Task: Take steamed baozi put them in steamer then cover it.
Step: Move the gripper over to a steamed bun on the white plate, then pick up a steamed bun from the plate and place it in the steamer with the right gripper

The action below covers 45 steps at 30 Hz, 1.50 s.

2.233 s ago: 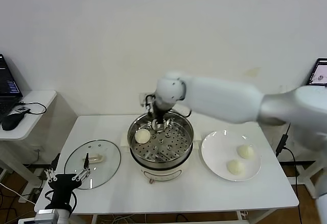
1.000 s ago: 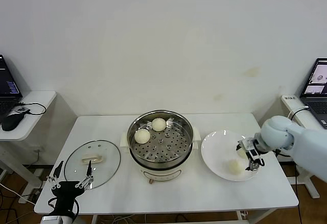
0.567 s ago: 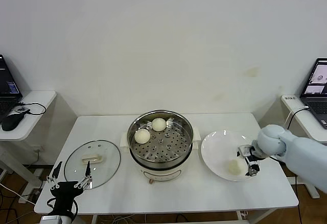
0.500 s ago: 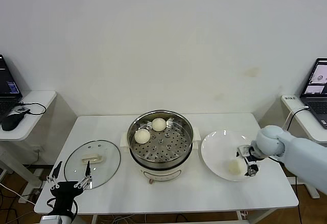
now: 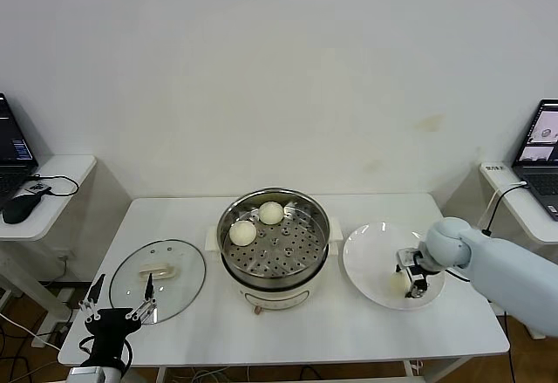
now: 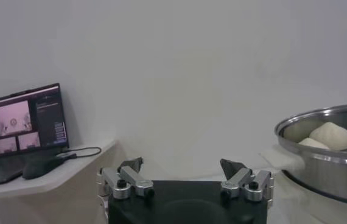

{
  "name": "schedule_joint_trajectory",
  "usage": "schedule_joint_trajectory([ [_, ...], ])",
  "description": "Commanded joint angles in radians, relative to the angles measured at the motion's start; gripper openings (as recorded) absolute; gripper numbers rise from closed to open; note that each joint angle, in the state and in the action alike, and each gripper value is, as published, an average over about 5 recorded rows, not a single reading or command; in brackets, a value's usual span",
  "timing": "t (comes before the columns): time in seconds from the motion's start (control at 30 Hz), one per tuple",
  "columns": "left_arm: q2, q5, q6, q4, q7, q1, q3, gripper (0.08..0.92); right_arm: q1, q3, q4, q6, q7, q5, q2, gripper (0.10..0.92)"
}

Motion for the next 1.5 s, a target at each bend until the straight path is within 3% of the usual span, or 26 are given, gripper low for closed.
schedule_joint_trajectory([
  [0.03, 0.000, 0.000, 0.001, -0.004, -0.001, 0.000, 0.000, 0.823, 0.019, 0.012, -0.020, 0.001, -0.011, 0.010, 0.021, 0.597],
  [0.47, 0.014, -0.007, 0.002, -0.007, 0.000, -0.005, -0.003, 0.823, 0.543, -0.155, 0.062, -0.018, -0.125, 0.235, -0.041, 0.602],
  [0.67, 0.018, -0.011, 0.001, -0.009, 0.000, -0.009, -0.003, 0.823, 0.764, -0.254, 0.084, -0.041, -0.074, 0.372, 0.076, 0.602],
  [0.97, 0.012, -0.011, 0.000, -0.013, 0.000, -0.009, -0.004, 0.823, 0.788, -0.359, 0.168, -0.034, 0.062, 0.476, 0.298, 0.607],
  [1.13, 0.010, -0.014, -0.001, -0.016, -0.001, -0.006, -0.017, 0.823, 0.738, -0.418, 0.117, 0.081, 0.067, 0.456, 0.427, 0.611],
  [1.5, 0.004, -0.026, -0.002, -0.026, -0.002, 0.003, -0.040, 0.823, 0.661, -0.506, -0.004, 0.360, 0.031, 0.213, 0.573, 0.603],
])
